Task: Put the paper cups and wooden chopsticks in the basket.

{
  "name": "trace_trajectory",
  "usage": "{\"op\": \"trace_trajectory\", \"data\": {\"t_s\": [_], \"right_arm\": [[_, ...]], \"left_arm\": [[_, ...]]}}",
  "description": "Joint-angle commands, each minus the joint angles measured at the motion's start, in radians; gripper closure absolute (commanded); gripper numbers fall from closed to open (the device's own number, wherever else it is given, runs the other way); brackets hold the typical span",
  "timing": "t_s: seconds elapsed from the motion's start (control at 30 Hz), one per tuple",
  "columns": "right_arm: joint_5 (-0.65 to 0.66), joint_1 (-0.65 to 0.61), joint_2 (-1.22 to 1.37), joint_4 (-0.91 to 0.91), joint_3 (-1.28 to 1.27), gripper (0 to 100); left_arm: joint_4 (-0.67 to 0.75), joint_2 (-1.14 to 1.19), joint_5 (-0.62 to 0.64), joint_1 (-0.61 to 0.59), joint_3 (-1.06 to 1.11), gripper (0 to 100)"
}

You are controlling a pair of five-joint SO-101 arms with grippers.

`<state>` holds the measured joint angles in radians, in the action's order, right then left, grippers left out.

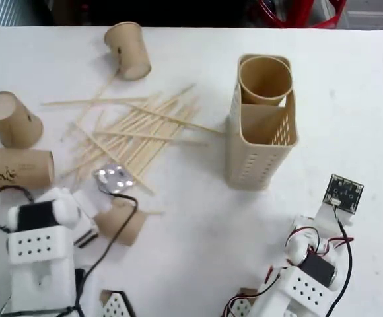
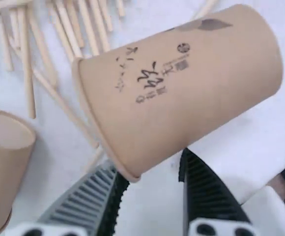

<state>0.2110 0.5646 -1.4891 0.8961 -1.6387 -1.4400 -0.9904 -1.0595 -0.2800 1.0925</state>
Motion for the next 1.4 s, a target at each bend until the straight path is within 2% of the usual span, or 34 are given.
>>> {"op": "trace_trajectory", "data": {"t_s": [0.0,0.23,0.37,0.53,0.8,0.93,0.97,1.13,1.3,1.37], "right_arm": [[-0.006,-0.001,-0.005,-0.016,0.003,97.4],[-0.006,-0.001,-0.005,-0.016,0.003,97.4],[-0.006,-0.001,-0.005,-0.016,0.003,97.4],[-0.006,-0.001,-0.005,-0.016,0.003,97.4],[-0.006,-0.001,-0.005,-0.016,0.003,97.4],[-0.006,-0.001,-0.005,-0.016,0.003,97.4],[-0.006,-0.001,-0.005,-0.016,0.003,97.4],[-0.006,-0.001,-0.005,-0.016,0.003,97.4],[-0.005,-0.004,-0.005,-0.022,0.003,97.4],[-0.005,-0.042,-0.005,-0.022,0.009,97.4]], "left_arm": [[0.014,-0.015,0.167,0.196,-0.066,85],[-0.101,-0.008,0.351,0.479,-0.239,85],[-0.104,-0.007,0.442,0.630,-0.279,85],[-0.092,-0.007,0.459,0.773,-0.284,85],[0.046,-0.005,0.460,0.797,-0.207,86],[0.097,-0.005,0.462,0.796,-0.186,99],[0.092,-0.010,0.462,0.796,-0.199,97],[-0.026,-0.007,0.462,0.794,-0.382,98],[-0.192,-0.005,0.463,0.794,-0.671,98],[-0.239,-0.005,0.465,0.794,-0.773,98]]}}
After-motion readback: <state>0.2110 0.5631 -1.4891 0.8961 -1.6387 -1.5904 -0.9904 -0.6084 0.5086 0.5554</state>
